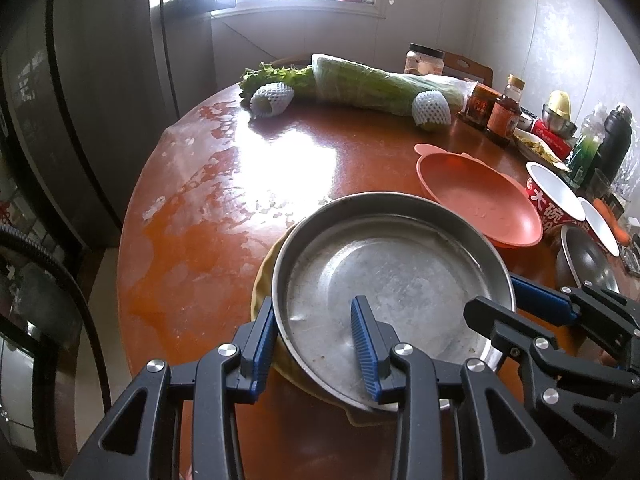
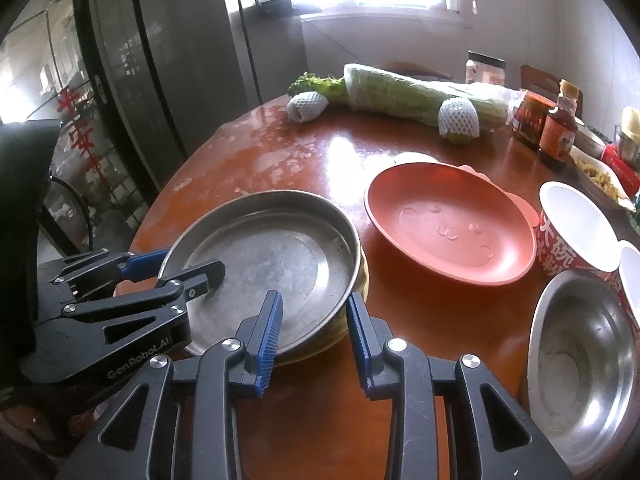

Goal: Organize plates and bowls
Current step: 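Lower the silver tray onto the yellow plate and open the left tool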

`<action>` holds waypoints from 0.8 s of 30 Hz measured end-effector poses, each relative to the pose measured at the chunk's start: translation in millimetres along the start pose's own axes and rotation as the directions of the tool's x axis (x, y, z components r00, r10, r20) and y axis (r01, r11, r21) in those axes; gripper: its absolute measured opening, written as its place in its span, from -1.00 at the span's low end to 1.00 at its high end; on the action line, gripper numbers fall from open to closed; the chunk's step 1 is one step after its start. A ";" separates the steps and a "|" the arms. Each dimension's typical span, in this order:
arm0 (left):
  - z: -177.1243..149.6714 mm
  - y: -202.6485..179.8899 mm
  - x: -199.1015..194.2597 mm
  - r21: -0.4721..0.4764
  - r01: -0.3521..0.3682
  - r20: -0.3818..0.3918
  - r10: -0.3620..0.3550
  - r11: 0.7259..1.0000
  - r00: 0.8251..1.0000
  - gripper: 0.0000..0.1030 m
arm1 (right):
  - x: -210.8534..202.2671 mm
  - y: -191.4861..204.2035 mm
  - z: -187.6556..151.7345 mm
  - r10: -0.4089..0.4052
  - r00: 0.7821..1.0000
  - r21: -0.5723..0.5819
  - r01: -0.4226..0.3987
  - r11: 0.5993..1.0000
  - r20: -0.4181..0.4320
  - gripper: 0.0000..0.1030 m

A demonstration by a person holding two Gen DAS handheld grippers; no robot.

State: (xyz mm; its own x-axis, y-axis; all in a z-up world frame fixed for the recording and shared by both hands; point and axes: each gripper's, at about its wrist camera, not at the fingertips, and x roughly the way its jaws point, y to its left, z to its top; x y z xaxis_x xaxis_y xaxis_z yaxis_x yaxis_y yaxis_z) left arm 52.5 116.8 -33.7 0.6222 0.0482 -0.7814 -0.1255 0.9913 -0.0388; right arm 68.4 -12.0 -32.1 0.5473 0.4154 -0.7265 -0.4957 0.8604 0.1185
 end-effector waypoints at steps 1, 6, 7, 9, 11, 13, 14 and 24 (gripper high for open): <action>-0.1 -0.2 -0.5 -0.001 -0.001 0.000 0.001 1.000 1.000 -0.28 | -0.4 0.4 0.0 -0.002 1.000 -0.002 0.002 1.000 -0.001 -0.32; -0.3 -0.7 -4.1 -0.008 -0.007 0.003 0.007 1.000 1.000 -0.28 | -2.3 2.0 -0.3 -0.007 1.000 -0.008 0.007 1.000 -0.004 -0.28; -0.1 -0.9 -6.2 -0.008 -0.008 0.009 0.008 1.000 1.000 -0.28 | -3.3 2.0 -0.3 -0.006 1.000 -0.009 0.006 1.000 -0.001 -0.25; 0.3 -0.2 -8.0 -0.009 -0.013 0.014 0.013 1.000 1.000 -0.28 | -6.2 3.2 -0.8 -0.005 1.000 -0.014 0.005 1.000 0.008 -0.25; 0.1 -0.3 -10.1 -0.009 -0.016 0.018 0.016 1.000 1.000 -0.27 | -7.7 4.3 -1.3 -0.004 1.000 -0.022 0.004 1.000 0.012 -0.24; 0.0 -0.2 -11.7 -0.011 -0.019 0.022 0.019 1.000 1.000 -0.27 | -8.3 4.7 -1.7 -0.002 1.000 -0.025 0.003 1.000 0.010 -0.24; -0.2 -0.3 -12.3 -0.011 -0.019 0.023 0.019 1.000 1.000 -0.27 | -8.3 4.6 -2.1 -0.002 1.000 -0.023 0.002 1.000 0.007 -0.24; -3.5 3.4 -19.0 -0.028 -0.023 0.034 0.024 0.999 0.999 -0.26 | -12.3 4.0 -3.1 0.004 1.000 -0.020 -0.004 1.000 0.007 -0.23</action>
State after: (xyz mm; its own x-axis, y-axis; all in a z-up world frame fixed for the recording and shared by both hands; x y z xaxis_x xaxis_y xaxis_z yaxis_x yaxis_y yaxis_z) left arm 37.5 118.8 -21.2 0.6451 0.0758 -0.7604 -0.1615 0.9861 -0.0387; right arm 57.6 -14.6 -24.9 0.5499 0.4208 -0.7215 -0.5112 0.8527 0.1078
